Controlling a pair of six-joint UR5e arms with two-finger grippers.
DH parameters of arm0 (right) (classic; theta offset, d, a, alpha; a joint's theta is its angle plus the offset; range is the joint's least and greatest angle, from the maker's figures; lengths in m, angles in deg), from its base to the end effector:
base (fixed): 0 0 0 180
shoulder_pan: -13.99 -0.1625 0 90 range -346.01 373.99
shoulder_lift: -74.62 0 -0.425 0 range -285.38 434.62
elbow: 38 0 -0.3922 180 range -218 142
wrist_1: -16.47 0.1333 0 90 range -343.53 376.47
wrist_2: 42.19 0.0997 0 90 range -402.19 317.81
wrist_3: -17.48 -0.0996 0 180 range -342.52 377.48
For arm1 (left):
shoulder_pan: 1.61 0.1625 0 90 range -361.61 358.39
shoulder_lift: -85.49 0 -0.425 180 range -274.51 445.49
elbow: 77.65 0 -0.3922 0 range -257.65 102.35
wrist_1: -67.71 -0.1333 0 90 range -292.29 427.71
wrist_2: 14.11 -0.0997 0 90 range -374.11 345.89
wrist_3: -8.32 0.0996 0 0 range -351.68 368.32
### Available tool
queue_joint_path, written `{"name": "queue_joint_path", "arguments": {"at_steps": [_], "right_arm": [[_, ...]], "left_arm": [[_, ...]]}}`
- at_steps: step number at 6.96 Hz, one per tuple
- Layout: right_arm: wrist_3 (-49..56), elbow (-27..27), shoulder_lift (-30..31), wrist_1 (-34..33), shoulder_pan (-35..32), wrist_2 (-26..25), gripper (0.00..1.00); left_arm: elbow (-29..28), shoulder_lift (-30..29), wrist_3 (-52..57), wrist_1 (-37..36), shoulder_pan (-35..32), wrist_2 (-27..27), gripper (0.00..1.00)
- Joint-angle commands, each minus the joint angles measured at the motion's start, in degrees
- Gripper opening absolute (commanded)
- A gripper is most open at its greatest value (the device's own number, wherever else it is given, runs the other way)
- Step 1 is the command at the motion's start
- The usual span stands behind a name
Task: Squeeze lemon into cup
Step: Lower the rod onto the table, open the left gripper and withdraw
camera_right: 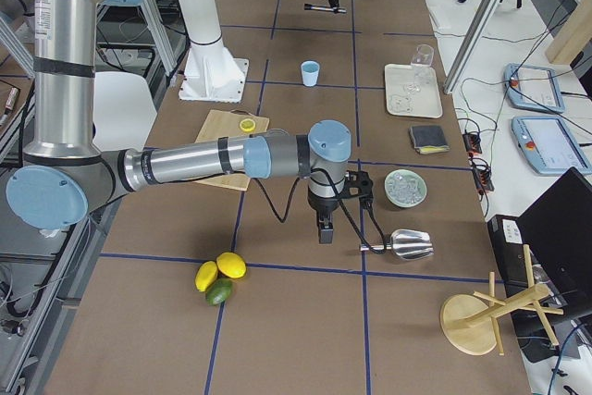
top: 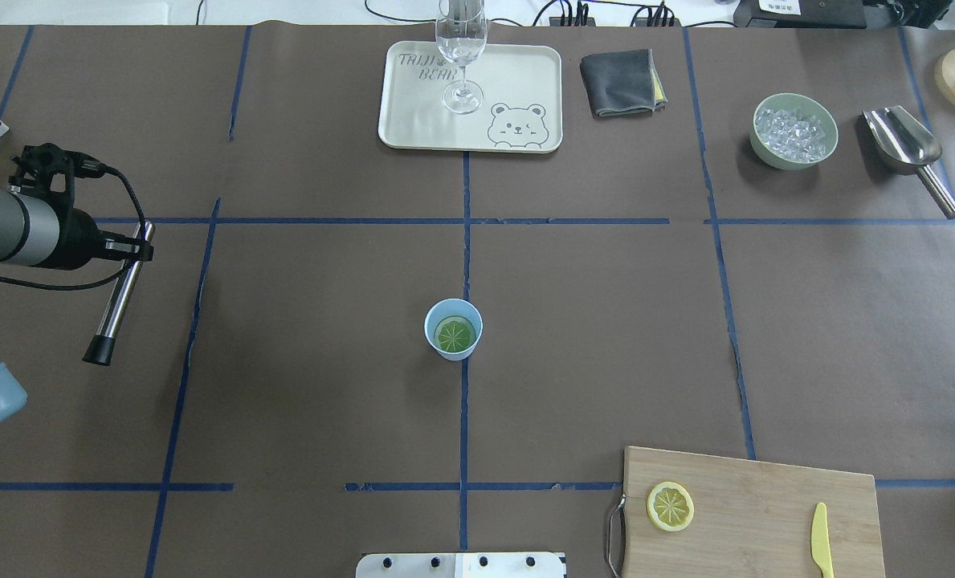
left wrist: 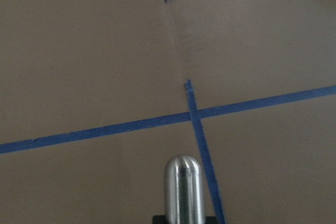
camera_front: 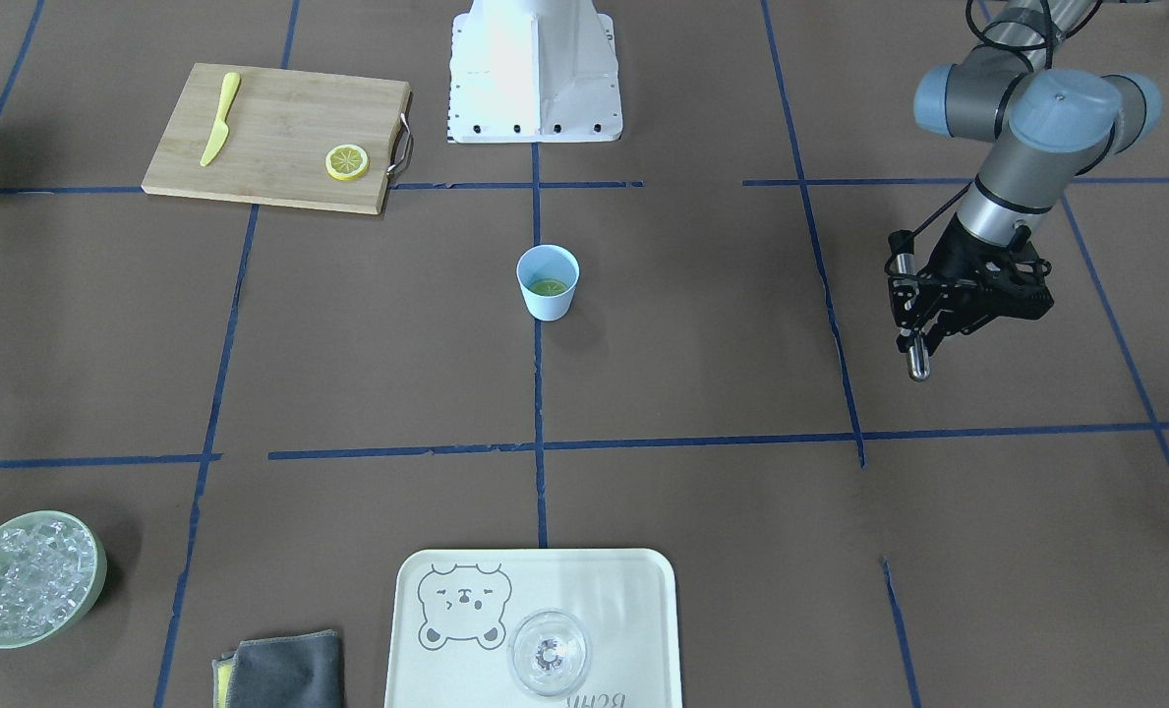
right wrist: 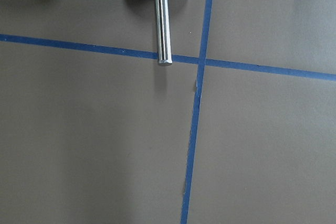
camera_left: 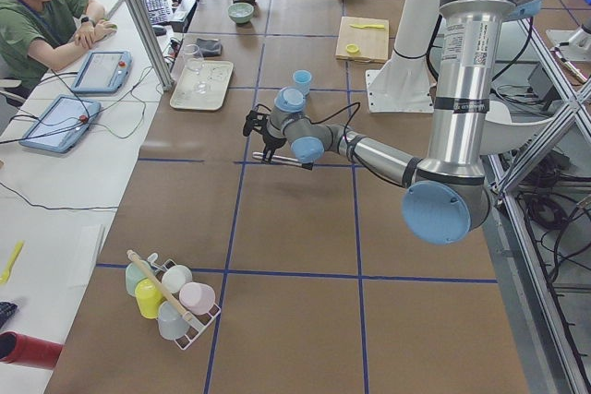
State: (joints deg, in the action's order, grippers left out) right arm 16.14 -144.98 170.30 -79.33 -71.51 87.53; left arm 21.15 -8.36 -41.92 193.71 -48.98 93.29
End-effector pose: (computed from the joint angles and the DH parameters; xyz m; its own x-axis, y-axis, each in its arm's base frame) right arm 0.0342 -0.4532 0.5753 0.7636 -0.0982 0.6382 0.0603 0.9949 0.0809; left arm 0.2953 -0.4736 0.4886 0.6957 0.1453 -0.7034 0.1367 0.9347 0.3282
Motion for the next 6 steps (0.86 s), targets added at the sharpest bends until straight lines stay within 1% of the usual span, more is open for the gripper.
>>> {"name": "queue_joint_path", "arguments": {"at_steps": [1,3,4,5,6], "right_arm": [[-0.07,-0.07,-0.06,0.00,-0.02,0.00,1.00],[-0.07,0.10,-0.14,0.00,-0.02,0.00,1.00],[-0.07,0.10,-0.14,0.00,-0.02,0.00,1.00],[-0.07,0.10,-0.14,0.00,-0.02,0.00,1.00],[-0.07,0.10,-0.14,0.00,-0.02,0.00,1.00]], "left_arm": [[-3.77,-0.89,-0.21,0.21,0.43,-2.29,0.00],[-4.58,-0.98,-1.96,-0.14,0.52,-3.16,0.00],[-4.75,-0.98,-2.14,-0.14,0.61,-3.77,0.16],[-5.10,-0.98,-2.06,-0.14,0.61,-3.87,0.36],[-5.71,-1.07,-2.06,-0.14,0.61,-3.78,0.60]]}}
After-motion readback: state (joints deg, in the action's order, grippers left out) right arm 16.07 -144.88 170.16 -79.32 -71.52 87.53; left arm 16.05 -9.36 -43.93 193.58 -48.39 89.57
